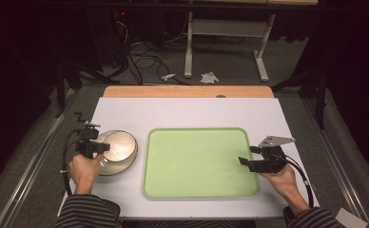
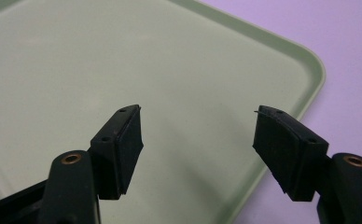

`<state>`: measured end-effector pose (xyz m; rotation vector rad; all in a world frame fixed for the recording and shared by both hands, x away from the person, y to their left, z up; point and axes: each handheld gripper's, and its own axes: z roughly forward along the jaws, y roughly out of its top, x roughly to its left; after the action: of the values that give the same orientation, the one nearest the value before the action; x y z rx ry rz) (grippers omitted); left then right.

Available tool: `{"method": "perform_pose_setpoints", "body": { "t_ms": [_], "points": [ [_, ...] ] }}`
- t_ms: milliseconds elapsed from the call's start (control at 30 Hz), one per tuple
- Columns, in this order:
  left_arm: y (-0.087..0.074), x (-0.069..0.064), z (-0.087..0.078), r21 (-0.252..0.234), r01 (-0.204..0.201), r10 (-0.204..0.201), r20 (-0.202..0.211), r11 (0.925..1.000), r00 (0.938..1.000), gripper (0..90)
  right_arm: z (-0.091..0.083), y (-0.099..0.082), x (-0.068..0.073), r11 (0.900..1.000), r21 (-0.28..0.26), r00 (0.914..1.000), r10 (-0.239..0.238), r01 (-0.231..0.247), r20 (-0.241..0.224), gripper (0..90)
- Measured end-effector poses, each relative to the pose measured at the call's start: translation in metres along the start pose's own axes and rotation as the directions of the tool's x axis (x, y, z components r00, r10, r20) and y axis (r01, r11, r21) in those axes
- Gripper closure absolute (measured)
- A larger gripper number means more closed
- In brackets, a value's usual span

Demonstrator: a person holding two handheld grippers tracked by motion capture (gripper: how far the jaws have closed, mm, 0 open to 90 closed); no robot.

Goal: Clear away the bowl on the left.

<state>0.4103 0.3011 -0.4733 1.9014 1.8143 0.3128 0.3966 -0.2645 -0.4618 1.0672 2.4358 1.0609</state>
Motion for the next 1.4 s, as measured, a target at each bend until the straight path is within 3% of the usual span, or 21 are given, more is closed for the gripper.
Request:
{"method": "perform_pose_setpoints", "body": {
  "t_ms": [233, 533, 700, 867, 967, 1133, 1367, 1400],
  "points": [
    [0.001, 0.0, -0.004, -0.028, 0.004, -0.003, 0.038, 0.9996, 0.9993, 83.0, 0.0, 0.0, 0.0, 1.0, -0.004, 1.0, -0.002, 0.002, 0.007, 35.3],
    [0.003, -0.005, -0.012, -0.054, -0.022, 0.023, 0.031, 0.9983, 0.9993, 82.7, -0.002, 0.0, 0.0, 0.9998, -0.012, 0.9998, -0.016, 0.016, 0.014, 36.7],
    [0.003, -0.006, -0.018, -0.087, -0.011, 0.016, 0.056, 0.9962, 0.9983, 82.6, 0.0, 0.0, 0.001, 0.9999, -0.005, 0.9997, -0.016, 0.016, 0.018, 37.3],
    [0.006, -0.015, -0.026, -0.117, -0.031, 0.038, 0.064, 0.9927, 0.9972, 82.6, 0.0, 0.0, 0.002, 0.9991, -0.005, 0.9987, -0.041, 0.041, 0.032, 38.0],
    [0.007, -0.018, -0.028, -0.129, -0.028, 0.04, 0.093, 0.9913, 0.9949, 82.6, 0.0, 0.0, 0.001, 0.9989, -0.012, 0.9986, -0.045, 0.045, 0.028, 38.5],
    [0.009, -0.027, -0.029, -0.128, -0.059, 0.072, 0.101, 0.9901, 0.9923, 82.6, 0.0, 0.0, 0.001, 0.9992, -0.006, 0.9986, -0.04, 0.04, 0.035, 38.6],
    [0.013, -0.038, -0.031, -0.149, -0.05, 0.075, 0.161, 0.9875, 0.9842, 82.6, 0.001, 0.0, 0.0, 0.9989, -0.013, 0.9986, -0.044, 0.044, 0.031, 38.6],
    [0.019, -0.067, -0.016, -0.356, 0.321, -0.239, 0.254, 0.8778, 0.937, 82.6, 0.001, 0.0, 0.0, 0.999, -0.008, 0.9985, -0.044, 0.045, 0.031, 38.6]
  ]
}}
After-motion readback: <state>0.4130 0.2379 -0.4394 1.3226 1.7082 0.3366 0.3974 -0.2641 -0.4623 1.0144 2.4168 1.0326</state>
